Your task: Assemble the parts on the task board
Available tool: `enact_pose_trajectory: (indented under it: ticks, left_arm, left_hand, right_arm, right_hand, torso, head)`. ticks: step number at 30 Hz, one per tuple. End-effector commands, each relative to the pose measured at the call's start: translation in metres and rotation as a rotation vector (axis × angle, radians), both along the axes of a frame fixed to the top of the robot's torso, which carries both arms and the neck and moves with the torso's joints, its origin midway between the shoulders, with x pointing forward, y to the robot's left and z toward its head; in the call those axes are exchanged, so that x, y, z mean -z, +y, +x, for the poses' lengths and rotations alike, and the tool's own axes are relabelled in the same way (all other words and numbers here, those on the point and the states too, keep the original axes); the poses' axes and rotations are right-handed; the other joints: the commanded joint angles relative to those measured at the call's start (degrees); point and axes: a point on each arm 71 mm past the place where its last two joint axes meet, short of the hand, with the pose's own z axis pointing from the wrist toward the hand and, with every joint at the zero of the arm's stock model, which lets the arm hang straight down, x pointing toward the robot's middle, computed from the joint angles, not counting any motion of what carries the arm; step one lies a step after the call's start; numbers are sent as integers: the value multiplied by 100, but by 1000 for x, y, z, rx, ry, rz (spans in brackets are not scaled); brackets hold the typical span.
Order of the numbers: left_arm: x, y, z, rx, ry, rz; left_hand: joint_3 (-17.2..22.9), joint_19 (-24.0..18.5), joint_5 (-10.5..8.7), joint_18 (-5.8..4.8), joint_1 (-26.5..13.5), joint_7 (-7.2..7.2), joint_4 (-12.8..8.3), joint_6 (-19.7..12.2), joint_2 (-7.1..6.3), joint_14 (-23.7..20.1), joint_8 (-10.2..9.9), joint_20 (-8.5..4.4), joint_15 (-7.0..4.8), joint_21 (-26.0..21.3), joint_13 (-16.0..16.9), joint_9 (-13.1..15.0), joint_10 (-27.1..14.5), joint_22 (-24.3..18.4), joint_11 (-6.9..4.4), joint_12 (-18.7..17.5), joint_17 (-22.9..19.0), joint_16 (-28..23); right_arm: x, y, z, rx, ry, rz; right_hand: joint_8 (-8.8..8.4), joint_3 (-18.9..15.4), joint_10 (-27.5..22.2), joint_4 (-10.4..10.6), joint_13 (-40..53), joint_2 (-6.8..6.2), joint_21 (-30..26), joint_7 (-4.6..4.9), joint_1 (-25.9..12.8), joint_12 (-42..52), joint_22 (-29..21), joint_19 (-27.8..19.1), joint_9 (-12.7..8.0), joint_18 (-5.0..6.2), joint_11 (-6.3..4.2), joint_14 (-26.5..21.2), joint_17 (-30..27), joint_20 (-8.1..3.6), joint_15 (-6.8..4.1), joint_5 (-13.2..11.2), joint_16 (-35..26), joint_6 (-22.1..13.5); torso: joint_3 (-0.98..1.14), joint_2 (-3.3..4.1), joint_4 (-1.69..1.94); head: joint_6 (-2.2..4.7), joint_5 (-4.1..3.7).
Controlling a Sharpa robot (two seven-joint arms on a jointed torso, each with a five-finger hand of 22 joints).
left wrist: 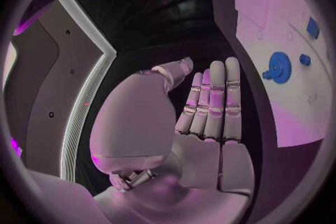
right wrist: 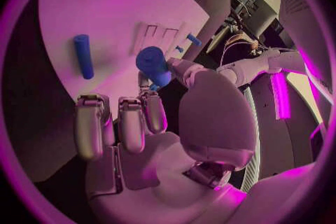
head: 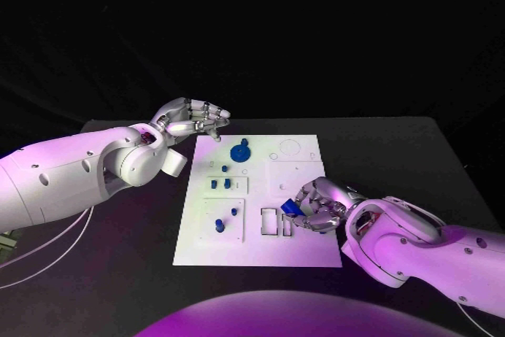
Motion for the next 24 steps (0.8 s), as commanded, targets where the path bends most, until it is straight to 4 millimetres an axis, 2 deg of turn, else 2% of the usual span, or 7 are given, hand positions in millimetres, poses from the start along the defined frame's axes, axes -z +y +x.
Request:
enact_pose_trajectory:
  ticks: [1, 12, 13, 15, 24]
  left_arm:
    - [-1, -4, 0, 21, 3, -10]
    - [0, -5, -1, 25, 4, -10]
    - [0, -5, -1, 25, 4, -10]
    - [0, -5, -1, 26, 5, -10]
    - [0, -5, -1, 28, 8, -9]
  left_hand:
    - [-25, -15, 28, 77, -38, -9, 3, -36, 37, -46, 17, 34, -9, -31, 0, -7, -38, -7, 1, 24, -8, -21]
    - [-25, -15, 28, 77, -38, -9, 3, -36, 37, -46, 17, 34, -9, -31, 0, -7, -38, -7, 1, 24, -8, -21]
    - [-25, -15, 28, 77, -38, -9, 3, -36, 37, -46, 17, 34, -9, -31, 0, -7, -38, -7, 1, 24, -8, -21]
    - [-25, -15, 28, 77, -38, -9, 3, -36, 37, -46, 17, 34, -9, -31, 0, -7, -38, -7, 1, 24, -8, -21]
    - [-25, -15, 28, 77, -38, -9, 3, -36, 37, -46, 17, 34, -9, -31, 0, -7, -38, -7, 1, 24, -8, -21]
  right_arm:
    - [5, 7, -2, -25, 76, 8]
    - [13, 24, 2, -50, 111, -18]
    - [13, 25, 2, -49, 111, -20]
    - [14, 27, 3, -49, 108, -26]
    - [17, 30, 6, -54, 103, -69]
  right_hand:
    - [486, 46, 58, 43, 238, 279, -1, -234, 183, 30, 1328, 403, 204, -79, -4, 472, 827, -49, -49, 37, 14, 274]
    - [520, 76, 98, 89, 299, 291, 21, -248, 72, 69, 1333, 409, 212, -83, -17, 478, 862, -61, -59, 33, 28, 303]
    - [525, 86, 102, 96, 304, 303, 31, -251, 58, 72, 1336, 412, 213, -85, -19, 479, 865, -63, -61, 35, 30, 308]
    - [544, 196, 119, 102, 326, 440, 42, -264, 28, 78, 1338, 416, 215, -87, -32, 481, 879, -74, -73, 42, 35, 313]
    - [566, 184, 145, 110, 364, 390, 65, -264, -66, 102, 1344, 422, 220, -92, -33, 485, 902, -79, -75, 26, 45, 325]
  torso:
    - [0, 4, 2]
    - [2, 6, 1]
    - [4, 7, 0]
    - [4, 8, 3]
    - [3, 6, 0]
  head:
    - [-2, -5]
    - [-11, -7]
    - [-11, -7]
    - [-14, -8]
    - [-21, 8]
